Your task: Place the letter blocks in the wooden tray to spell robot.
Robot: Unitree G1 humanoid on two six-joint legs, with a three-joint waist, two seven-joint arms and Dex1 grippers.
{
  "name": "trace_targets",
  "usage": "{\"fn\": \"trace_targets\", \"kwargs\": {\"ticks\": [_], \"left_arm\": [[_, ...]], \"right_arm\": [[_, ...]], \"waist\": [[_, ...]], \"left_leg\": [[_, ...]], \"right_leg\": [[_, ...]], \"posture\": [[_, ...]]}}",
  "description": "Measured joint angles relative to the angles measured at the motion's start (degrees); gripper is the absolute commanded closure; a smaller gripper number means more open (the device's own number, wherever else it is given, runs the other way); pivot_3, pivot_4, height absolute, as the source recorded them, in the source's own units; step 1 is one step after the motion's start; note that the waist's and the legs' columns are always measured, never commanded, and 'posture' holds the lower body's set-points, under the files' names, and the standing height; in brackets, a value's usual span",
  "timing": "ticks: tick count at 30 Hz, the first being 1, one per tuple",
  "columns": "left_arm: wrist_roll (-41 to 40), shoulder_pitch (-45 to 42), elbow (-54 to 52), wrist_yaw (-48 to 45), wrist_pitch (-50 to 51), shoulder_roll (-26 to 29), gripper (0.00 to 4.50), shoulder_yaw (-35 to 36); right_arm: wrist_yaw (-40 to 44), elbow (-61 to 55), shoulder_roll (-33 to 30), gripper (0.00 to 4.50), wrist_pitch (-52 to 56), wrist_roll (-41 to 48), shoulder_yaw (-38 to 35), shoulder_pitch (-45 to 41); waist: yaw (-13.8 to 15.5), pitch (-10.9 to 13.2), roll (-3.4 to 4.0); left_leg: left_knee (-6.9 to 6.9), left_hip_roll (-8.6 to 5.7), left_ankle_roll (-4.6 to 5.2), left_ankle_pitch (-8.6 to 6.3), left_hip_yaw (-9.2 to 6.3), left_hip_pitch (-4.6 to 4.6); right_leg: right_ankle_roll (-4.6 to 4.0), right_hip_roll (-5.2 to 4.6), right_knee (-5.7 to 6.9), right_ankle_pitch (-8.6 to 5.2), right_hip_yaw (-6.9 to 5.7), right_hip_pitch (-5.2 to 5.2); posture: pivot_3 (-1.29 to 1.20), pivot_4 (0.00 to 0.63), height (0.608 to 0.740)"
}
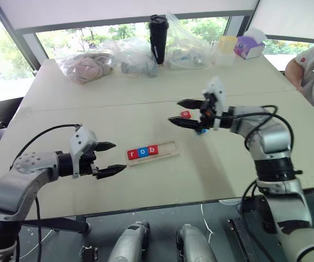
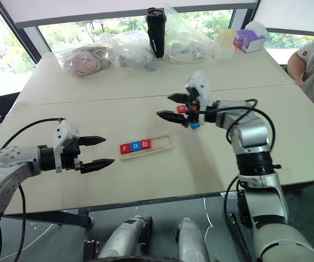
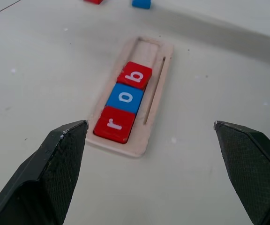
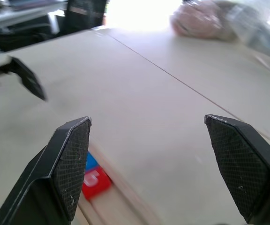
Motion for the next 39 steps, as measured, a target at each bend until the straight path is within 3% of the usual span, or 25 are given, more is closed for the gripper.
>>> {"fn": "trace_targets", "kwargs": {"ticks": [4,9,16,24,39], "left_arm": [[-0.29,-1.91,0.46,-0.04,0.1,0.01,0.0,-0.01],[1.17,-3.12,1.36,-0.85,-0.41,0.41,0.0,-2.04],[4.17,-2.37,2.74,-2.77,-1.39,3.6,0.0,-3.04],[4.41,-0.87,2.09,-2.06,-1.42,3.78,0.0,-2.77],[3.45,1.86,-0.83,0.59,-0.08,2.57,0.0,-2.24]], "right_arm": [[-0.7,0.99,-5.03,0.52,-5.22,-4.86,2.47,7.38],[-0.77,-9.38,0.06,0.52,-5.29,-3.18,7.48,9.75],[-2.65,-11.18,4.03,0.52,-7.9,-4.95,14.48,10.76],[-3.16,0.09,7.2,0.52,-15.61,-8.98,18.93,6.62],[-5.47,18.81,11.32,0.52,-28.63,-14.82,19.51,-0.08]], "waist": [[-0.38,0.01,0.02],[-1.77,0.02,0.03],[-0.26,0.01,0.02],[-0.21,0.01,0.02],[-0.37,0.01,0.02]], "left_leg": [[-0.01,0.01,0.04,0.02,0.07,0.0],[-0.06,0.15,0.13,0.08,0.12,0.01],[0.03,0.09,0.01,0.01,0.11,0.01],[0.03,0.09,0.0,0.01,0.12,0.0],[0.02,0.11,-0.05,0.05,0.11,0.03]], "right_leg": [[0.0,-0.03,0.0,0.0,0.03,0.14],[0.0,0.09,0.11,0.0,0.11,0.04],[-0.01,0.06,0.0,0.0,0.11,-0.11],[-0.02,0.08,0.0,0.02,0.11,-0.14],[-0.03,0.15,0.09,0.04,0.12,-0.13]], "posture": [[0.0,0.15,0.74],[0.0,0.15,0.74],[0.0,0.15,0.74],[0.0,0.15,0.74],[0.0,0.15,0.74]]}}
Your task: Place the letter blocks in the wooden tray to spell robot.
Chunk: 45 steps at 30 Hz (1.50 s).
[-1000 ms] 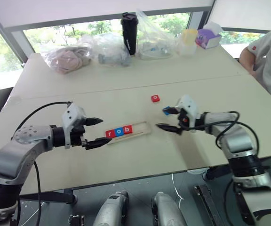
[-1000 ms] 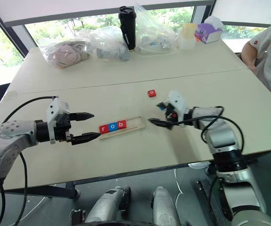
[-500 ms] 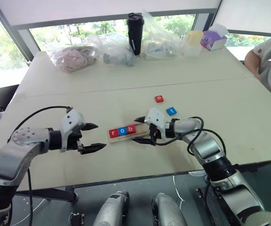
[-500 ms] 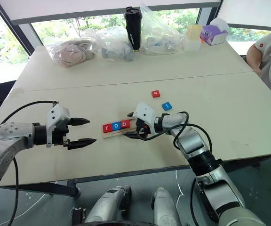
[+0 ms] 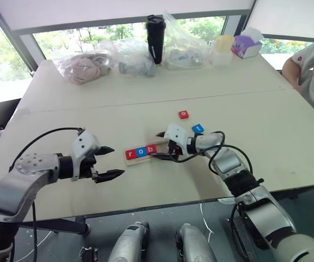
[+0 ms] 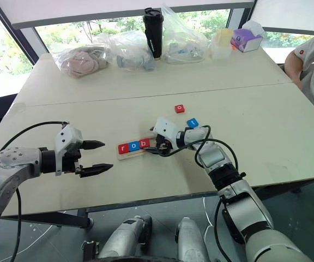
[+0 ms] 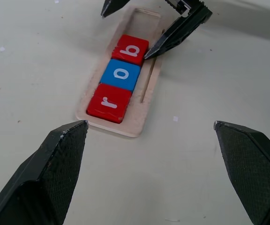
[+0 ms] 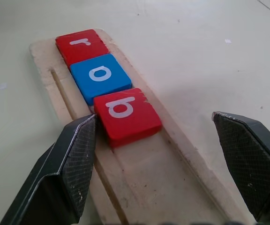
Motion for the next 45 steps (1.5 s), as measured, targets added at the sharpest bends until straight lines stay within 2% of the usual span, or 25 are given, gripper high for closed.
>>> {"fn": "trace_targets", "kwargs": {"ticks": [7,13,18,20,24,32,39,45], "left_arm": [[-0.12,0.0,-1.23,0.58,0.28,-0.25,0.0,0.01],[-2.58,-0.33,-2.15,0.84,2.48,-0.29,0.0,0.95],[-4.49,-2.04,-2.05,0.89,3.67,-0.26,0.0,2.45],[-5.25,-3.98,-1.73,0.64,3.93,-0.34,0.0,2.54],[-6.77,-7.86,-0.47,0.5,4.23,-1.3,0.0,2.61],[-7.62,-14.05,1.49,0.14,4.8,-2.75,0.0,1.9],[-7.27,-13.62,2.79,1.06,4.79,-3.42,0.0,1.69],[-7.31,-10.81,1.86,2.55,4.93,-3.36,0.0,2.38]], "right_arm": [[0.5,0.67,0.21,0.52,-0.87,-0.05,-0.52,-0.31],[7.95,-17.86,-5.07,0.52,12.14,11.06,-5.59,5.18],[2.55,-25.16,-7.44,0.52,21.58,17.39,-15.69,5.38],[-4.0,-21.05,-8.56,0.52,22.23,16.43,-20.15,4.35],[-13.43,-10.78,-11.58,0.52,20.88,10.62,-23.07,3.41],[-21.86,-1.63,-3.03,0.52,21.84,8.07,-21.22,2.2],[-29.55,21.08,3.02,0.52,11.54,5.01,-20.49,-13.82],[-31.46,37.99,5.35,0.52,7.08,4.52,-21.39,-19.77]], "waist": [[0.1,0.0,0.0],[0.21,0.0,0.01],[0.21,0.0,0.0],[0.45,0.0,0.0],[0.57,-0.01,-0.01],[-0.43,0.0,0.0],[0.0,0.0,-0.01],[-0.2,0.0,-0.01]], "left_leg": [[0.0,0.0,-0.02,0.02,-0.01,0.01],[-0.01,0.0,-0.02,0.01,-0.03,-0.02],[0.0,0.03,-0.03,0.01,-0.03,0.01],[0.02,0.0,-0.02,0.01,-0.02,0.0],[0.0,-0.02,0.0,0.03,0.02,-0.02],[-0.04,0.02,0.04,0.15,0.06,-0.02],[0.03,0.0,-0.06,0.22,0.04,0.01],[-0.04,-0.01,-0.08,0.23,0.02,0.0]], "right_leg": [[-0.01,0.01,0.02,0.01,0.0,-0.01],[-0.01,0.0,0.03,0.0,0.01,0.01],[-0.04,-0.01,0.04,-0.01,0.02,0.05],[-0.06,-0.04,0.02,-0.02,0.01,0.0],[-0.04,-0.06,-0.02,0.0,0.02,0.23],[-0.03,0.01,0.23,0.0,0.06,0.09],[-0.06,0.05,0.31,0.02,0.07,0.13],[-0.06,0.06,0.3,0.02,0.08,0.1]], "posture": [[0.0,0.15,0.74],[0.0,0.15,0.74],[0.0,0.15,0.74],[0.0,0.15,0.74],[0.0,0.15,0.74],[0.0,0.15,0.74],[0.0,0.15,0.74],[0.0,0.15,0.74]]}}
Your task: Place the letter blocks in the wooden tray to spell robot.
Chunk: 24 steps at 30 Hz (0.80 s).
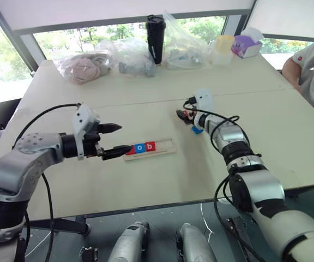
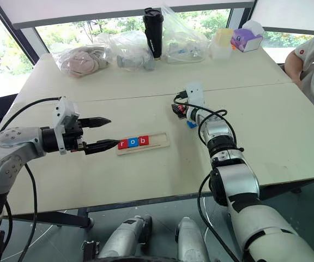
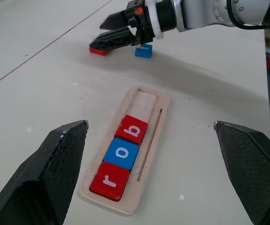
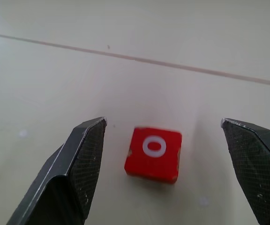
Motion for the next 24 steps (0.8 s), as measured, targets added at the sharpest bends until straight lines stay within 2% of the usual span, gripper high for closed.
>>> {"fn": "trace_targets", "kwargs": {"ticks": [3,6,10,11,17,19,22,24], "left_arm": [[-0.06,1.11,-1.17,1.0,0.16,0.04,0.0,0.57],[-0.07,1.69,-1.52,1.73,0.16,0.02,0.0,1.12],[-0.03,1.7,-1.62,2.09,0.16,-0.07,0.0,1.21],[-0.01,1.7,-1.62,2.14,0.15,-0.09,0.0,1.21],[0.02,1.4,-1.61,2.04,0.12,-0.39,0.0,0.87],[-0.03,0.79,-1.71,1.88,0.14,-0.49,0.0,-0.04],[-0.04,0.58,-2.66,1.22,0.18,-0.44,0.0,-1.26],[0.2,0.37,-2.88,0.54,0.05,-0.24,0.0,-2.35]], "right_arm": [[-0.5,2.96,0.86,0.52,-1.29,-1.33,0.16,-1.24],[-1.98,4.77,1.65,1.27,-2.84,-2.52,0.36,-1.87],[-3.59,6.17,2.81,3.19,-4.44,-3.44,0.31,-2.44],[-3.95,6.58,2.99,3.34,-4.52,-3.61,0.28,-2.73],[-4.7,4.96,2.67,3.34,-5.19,-4.35,0.34,-1.98],[-4.01,-3.0,1.44,3.34,-3.66,-4.08,0.32,1.39],[-0.89,-33.64,-3.29,3.34,9.12,-2.09,0.37,13.87],[-1.01,-53.59,-5.21,3.34,22.73,0.14,-0.92,22.13]], "waist": [[-0.17,0.0,0.0],[-0.21,0.0,0.0],[-0.24,0.0,0.0],[-0.24,0.0,0.0],[-0.13,0.0,0.01],[0.21,0.01,0.02],[0.81,0.01,0.02],[0.73,0.01,0.02]], "left_leg": [[0.0,0.03,-0.07,0.04,-0.01,0.01],[0.0,0.05,-0.11,0.07,-0.02,0.05],[0.0,0.06,-0.12,0.08,-0.02,0.11],[0.0,0.06,-0.13,0.08,-0.03,0.11],[0.0,0.06,-0.15,0.09,-0.03,0.11],[0.0,0.03,-0.15,0.09,-0.08,0.06],[-0.02,-0.07,-0.12,0.07,-0.25,-0.12],[-0.12,-0.07,-0.1,0.05,-0.25,-0.16]], "right_leg": [[0.0,0.05,0.03,0.0,0.03,-0.02],[-0.02,0.08,0.08,0.01,0.03,-0.01],[-0.04,0.1,0.08,0.02,0.03,0.05],[-0.05,0.1,0.08,0.02,0.03,0.05],[-0.06,0.1,0.09,0.03,0.03,0.03],[-0.05,0.09,0.08,0.03,0.03,0.02],[-0.05,0.06,0.07,0.02,0.04,-0.27],[-0.06,0.06,0.07,0.02,0.07,-0.23]], "posture": [[0.0,0.15,0.74],[0.0,0.15,0.74],[0.0,0.15,0.74],[0.0,0.15,0.74],[0.0,0.15,0.74],[0.0,0.15,0.74],[0.0,0.15,0.74],[0.0,0.15,0.74]]}}
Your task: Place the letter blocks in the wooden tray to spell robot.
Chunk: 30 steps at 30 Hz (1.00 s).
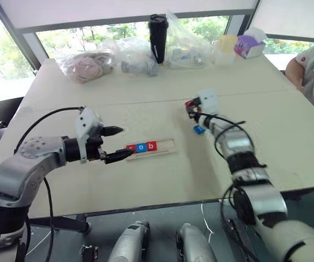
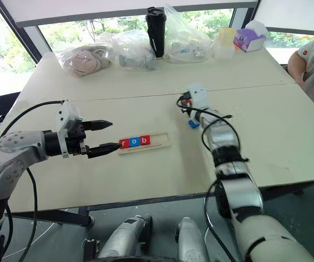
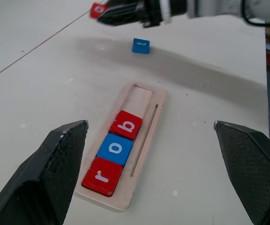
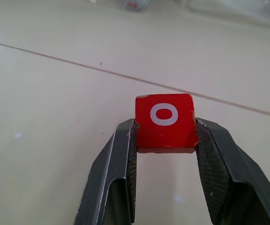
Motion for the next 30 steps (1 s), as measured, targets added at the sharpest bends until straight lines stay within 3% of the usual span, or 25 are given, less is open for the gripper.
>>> {"fn": "trace_targets", "kwargs": {"ticks": [4,10,22,27,28,29,30], "left_arm": [[0.88,-2.21,0.59,-0.94,-0.51,-1.58,0.0,-2.85],[2.71,-4.58,5.55,-4.43,-2.81,-1.89,0.0,-5.62],[7.87,-6.69,10.65,-8.66,-7.56,-3.12,0.0,-9.79],[7.26,-6.42,10.02,-8.94,-6.76,-2.82,0.0,-9.43],[6.92,-6.25,9.46,-9.2,-6.09,-2.28,0.0,-9.21],[6.4,-6.05,8.92,-9.51,-5.71,-1.84,0.0,-8.88],[5.87,-5.92,8.49,-10.06,-5.17,-1.23,0.0,-8.54]], "right_arm": [[-6.11,-28.63,5.67,3.34,28.11,3.72,-4.85,12.2],[-13.65,-48.77,15.66,3.34,52.57,3.3,-6.64,20.22],[-18.08,-52.63,19.99,3.34,57.45,2.62,-2.36,20.53],[-17.26,-52.42,18.94,1.02,57.45,3.19,-1.86,20.61],[-17.0,-52.35,18.11,0.35,57.46,3.37,-1.88,20.61],[-16.58,-52.35,17.36,0.03,57.46,3.62,-1.95,20.61],[-15.78,-52.35,16.07,0.03,57.43,3.95,-2.05,20.58]], "waist": [[-0.54,-0.02,-0.01],[-0.45,-0.04,0.03],[-0.48,-0.04,0.03],[-0.49,-0.04,0.03],[-0.49,-0.04,0.03],[-0.49,-0.04,0.03],[-0.48,-0.04,0.03]], "left_leg": [[-0.06,0.13,-0.02,0.01,0.02,0.06],[-0.01,0.2,-0.17,0.03,0.0,0.07],[-0.03,0.15,-0.12,0.06,0.01,0.06],[-0.02,0.15,-0.11,0.07,0.01,0.06],[-0.02,0.15,-0.11,0.07,0.01,0.06],[-0.02,0.15,-0.11,0.07,0.01,0.06],[-0.02,0.15,-0.11,0.07,0.01,0.06]], "right_leg": [[-0.19,0.05,0.12,-0.12,0.01,-0.08],[-0.42,0.16,0.05,-0.21,0.04,-0.16],[-0.35,0.1,-0.01,-0.17,0.04,-0.19],[-0.26,0.1,-0.01,-0.12,0.04,-0.18],[-0.27,0.1,-0.01,-0.12,0.03,-0.18],[-0.28,0.1,-0.02,-0.13,0.03,-0.18],[-0.31,0.1,-0.03,-0.15,0.03,-0.18]], "posture": [[0.0,0.15,0.74],[0.0,0.15,0.74],[0.0,0.15,0.74],[0.0,0.15,0.74],[0.0,0.15,0.74],[0.0,0.15,0.74],[0.0,0.15,0.74]]}}
